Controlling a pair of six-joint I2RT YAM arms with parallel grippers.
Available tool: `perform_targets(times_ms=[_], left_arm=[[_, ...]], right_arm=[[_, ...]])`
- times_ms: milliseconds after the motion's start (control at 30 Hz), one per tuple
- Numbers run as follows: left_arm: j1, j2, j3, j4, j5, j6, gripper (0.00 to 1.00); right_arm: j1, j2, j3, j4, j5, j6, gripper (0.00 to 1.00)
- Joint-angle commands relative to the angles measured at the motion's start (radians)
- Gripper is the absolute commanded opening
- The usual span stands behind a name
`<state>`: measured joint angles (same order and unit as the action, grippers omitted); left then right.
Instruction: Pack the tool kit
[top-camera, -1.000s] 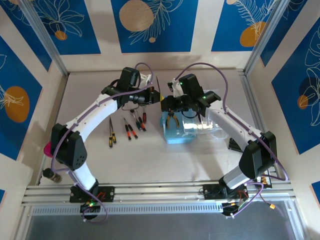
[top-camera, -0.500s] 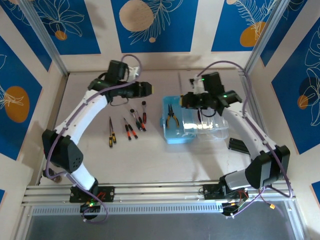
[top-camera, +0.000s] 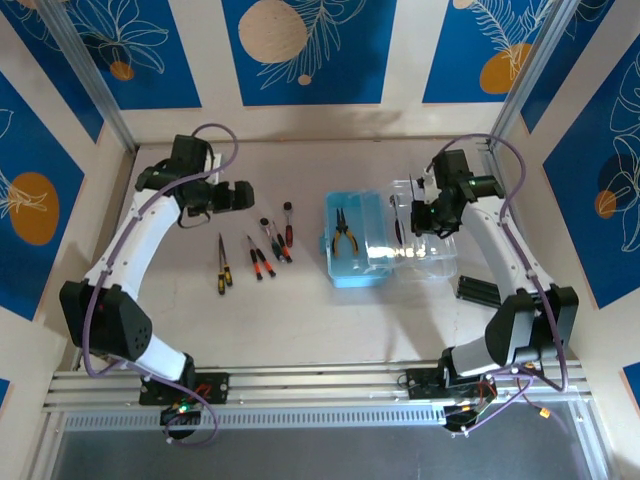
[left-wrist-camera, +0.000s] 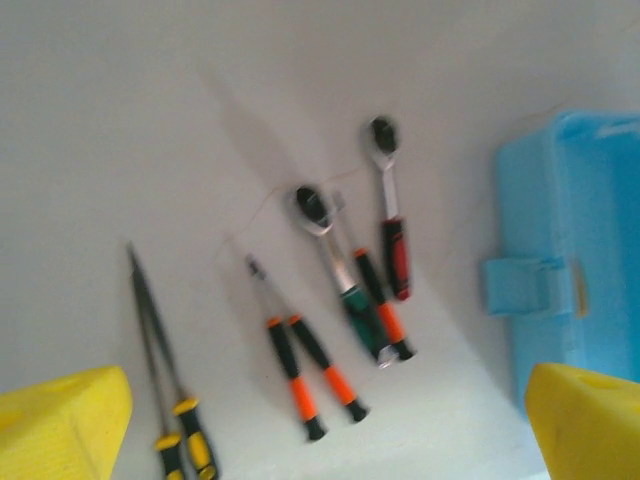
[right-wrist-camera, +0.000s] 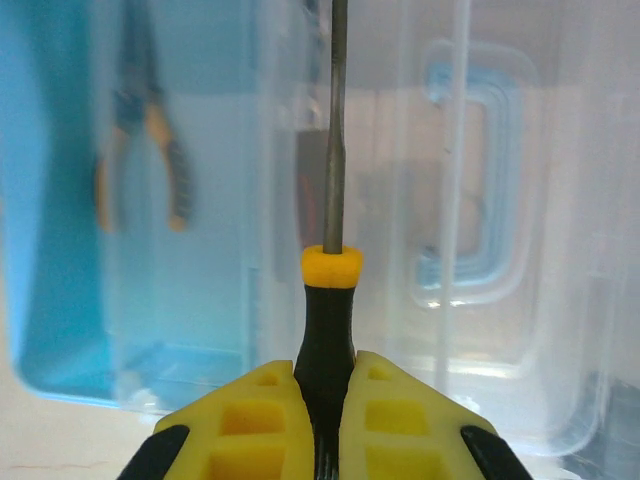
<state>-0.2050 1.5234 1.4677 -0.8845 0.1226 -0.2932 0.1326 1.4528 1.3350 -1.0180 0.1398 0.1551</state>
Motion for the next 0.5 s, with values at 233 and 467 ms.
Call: perform_targets(times_ms=[233,467], left_arm=[[0.006,0.020,-0.106,-0.064,-0.147,0.045,1.00],[0.006,0.027,-0.119,-0.057,-0.136,0.046,1.00]], right_arm=[[0.049,0.125,0.043,-0.079,0.160,-0.027,0.00],[0.050,0.141,0.050,-0.086,0.191,-0.013,0.13]])
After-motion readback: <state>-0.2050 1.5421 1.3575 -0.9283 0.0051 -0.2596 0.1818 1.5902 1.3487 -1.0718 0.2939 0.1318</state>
